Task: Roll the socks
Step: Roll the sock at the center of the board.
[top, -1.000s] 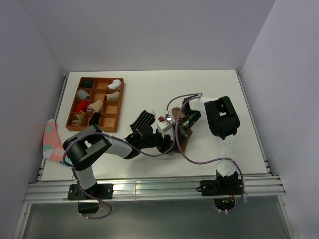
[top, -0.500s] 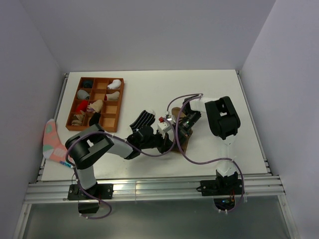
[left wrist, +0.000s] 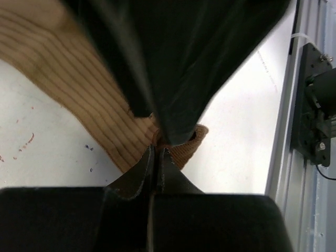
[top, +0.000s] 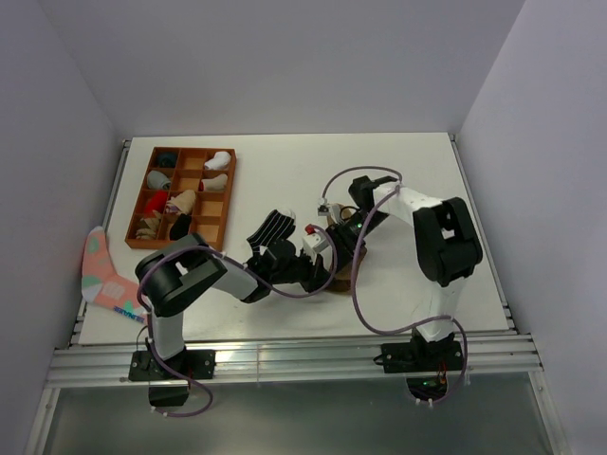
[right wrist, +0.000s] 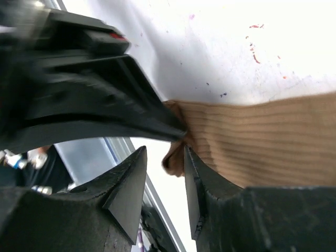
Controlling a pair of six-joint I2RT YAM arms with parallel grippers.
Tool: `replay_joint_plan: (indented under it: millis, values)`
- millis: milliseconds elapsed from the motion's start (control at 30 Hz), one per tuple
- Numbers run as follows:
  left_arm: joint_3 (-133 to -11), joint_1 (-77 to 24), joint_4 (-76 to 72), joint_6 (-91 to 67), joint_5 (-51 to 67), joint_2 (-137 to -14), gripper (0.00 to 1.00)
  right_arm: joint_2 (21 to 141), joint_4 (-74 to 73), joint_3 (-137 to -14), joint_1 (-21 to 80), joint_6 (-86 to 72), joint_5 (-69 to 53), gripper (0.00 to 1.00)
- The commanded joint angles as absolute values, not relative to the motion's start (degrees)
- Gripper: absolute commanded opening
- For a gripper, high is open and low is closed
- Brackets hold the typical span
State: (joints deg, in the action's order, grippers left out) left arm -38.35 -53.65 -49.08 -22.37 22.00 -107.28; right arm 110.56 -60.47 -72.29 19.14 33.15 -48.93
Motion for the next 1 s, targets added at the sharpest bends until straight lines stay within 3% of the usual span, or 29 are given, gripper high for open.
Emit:
replay_joint_plan:
  millis: [0, 467, 700, 967]
  values:
    - [-40.3, -54.0, -49.0, -23.3, 21.7, -108.5, 0.00, 104.6, -54.3, -70.4, 19.4, 25.6, -46.7, 0.42]
    - [-43.4, -54.2, -46.5, -25.0, 19.8, -109.9, 0.00, 96.3, -41.5, -64.9, 12.3, 13.0, -30.3, 0.45]
    - [-45.7, -54.3, -43.4, -25.2, 19.0, -110.6, 0.00, 93.2, -39.9, -63.2, 7.7, 15.4, -28.7, 0.41]
    - [-50.7, -54.4, -36.2, -25.2, 19.0, -111.1, 0.00, 81.8, -36.5, -56.4, 5.4, 27.7, -33.4, 0.38]
